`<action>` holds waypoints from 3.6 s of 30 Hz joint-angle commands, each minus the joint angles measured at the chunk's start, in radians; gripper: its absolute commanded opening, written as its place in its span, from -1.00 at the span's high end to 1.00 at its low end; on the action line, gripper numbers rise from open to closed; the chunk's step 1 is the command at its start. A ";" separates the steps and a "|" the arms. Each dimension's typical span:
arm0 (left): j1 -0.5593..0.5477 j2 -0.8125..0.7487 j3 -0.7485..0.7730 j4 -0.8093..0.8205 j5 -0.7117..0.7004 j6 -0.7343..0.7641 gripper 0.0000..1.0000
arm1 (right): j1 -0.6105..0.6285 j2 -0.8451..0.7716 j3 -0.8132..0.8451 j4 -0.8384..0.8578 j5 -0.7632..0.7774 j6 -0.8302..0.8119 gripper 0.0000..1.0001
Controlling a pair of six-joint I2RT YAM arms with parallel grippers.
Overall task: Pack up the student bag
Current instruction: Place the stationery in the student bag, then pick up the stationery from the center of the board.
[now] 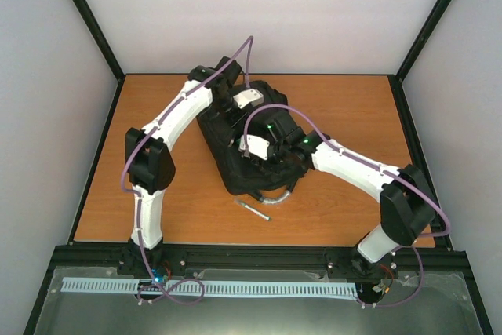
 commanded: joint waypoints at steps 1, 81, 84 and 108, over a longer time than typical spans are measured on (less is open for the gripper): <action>-0.011 0.039 0.110 0.043 0.052 -0.041 0.92 | -0.016 -0.059 0.001 -0.081 -0.070 0.021 0.49; 0.229 -0.693 -0.622 0.414 -0.048 -0.487 -0.99 | 0.223 0.136 -0.152 -0.112 0.082 -0.067 0.19; 0.230 -0.689 -0.618 0.410 -0.045 -0.481 -1.00 | 0.224 0.132 -0.156 -0.123 0.101 -0.073 0.21; 0.230 -0.647 -0.610 0.421 -0.028 -0.461 -0.99 | 0.195 0.042 -0.258 -0.142 0.167 -0.101 0.63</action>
